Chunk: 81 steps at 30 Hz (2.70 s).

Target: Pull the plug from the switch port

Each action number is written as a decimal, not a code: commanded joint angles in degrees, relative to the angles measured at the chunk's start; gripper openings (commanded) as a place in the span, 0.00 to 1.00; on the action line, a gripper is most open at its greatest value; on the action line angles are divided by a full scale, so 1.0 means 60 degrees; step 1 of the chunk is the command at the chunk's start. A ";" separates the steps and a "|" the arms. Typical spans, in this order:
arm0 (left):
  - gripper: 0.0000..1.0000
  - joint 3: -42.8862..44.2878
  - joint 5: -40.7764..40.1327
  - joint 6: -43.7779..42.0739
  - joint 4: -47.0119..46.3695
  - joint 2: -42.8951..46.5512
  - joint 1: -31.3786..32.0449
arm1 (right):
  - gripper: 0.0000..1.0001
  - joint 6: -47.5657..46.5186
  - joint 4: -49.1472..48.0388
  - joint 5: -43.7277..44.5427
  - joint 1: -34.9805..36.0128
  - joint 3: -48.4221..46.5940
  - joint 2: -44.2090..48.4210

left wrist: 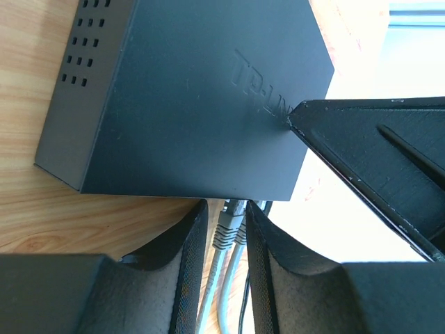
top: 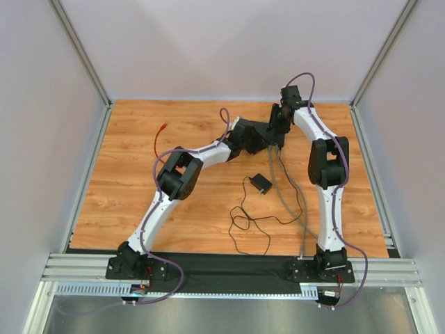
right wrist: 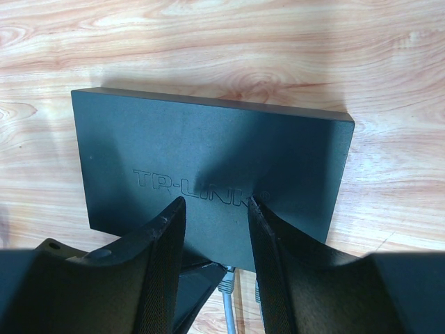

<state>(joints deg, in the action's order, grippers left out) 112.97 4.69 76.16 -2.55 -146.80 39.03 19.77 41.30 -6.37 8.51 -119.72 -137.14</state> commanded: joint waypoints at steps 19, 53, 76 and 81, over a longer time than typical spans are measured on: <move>0.29 0.0538 0.0083 -0.0404 0.0747 -0.0626 0.0029 | 0.44 -0.0087 0.0763 0.0359 -0.0159 0.0325 -0.0625; 0.00 -0.0838 0.0831 -0.2131 0.0337 0.0267 -0.0059 | 0.44 -0.0116 0.1349 0.0417 -0.0159 -0.0408 -0.1079; 0.00 -0.5877 -0.1205 -0.3289 -0.1069 0.4075 -0.2489 | 0.44 -0.0072 0.1262 0.0403 -0.0144 -0.0320 -0.1020; 0.00 -0.6071 -0.1470 -0.3990 -0.0474 0.4530 -0.3281 | 0.44 -0.0101 0.1276 0.0373 -0.0144 -0.0320 -0.1035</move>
<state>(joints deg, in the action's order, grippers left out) 76.49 -0.10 57.63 -8.43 -122.50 20.32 19.75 43.70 -6.48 8.16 -123.42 -139.04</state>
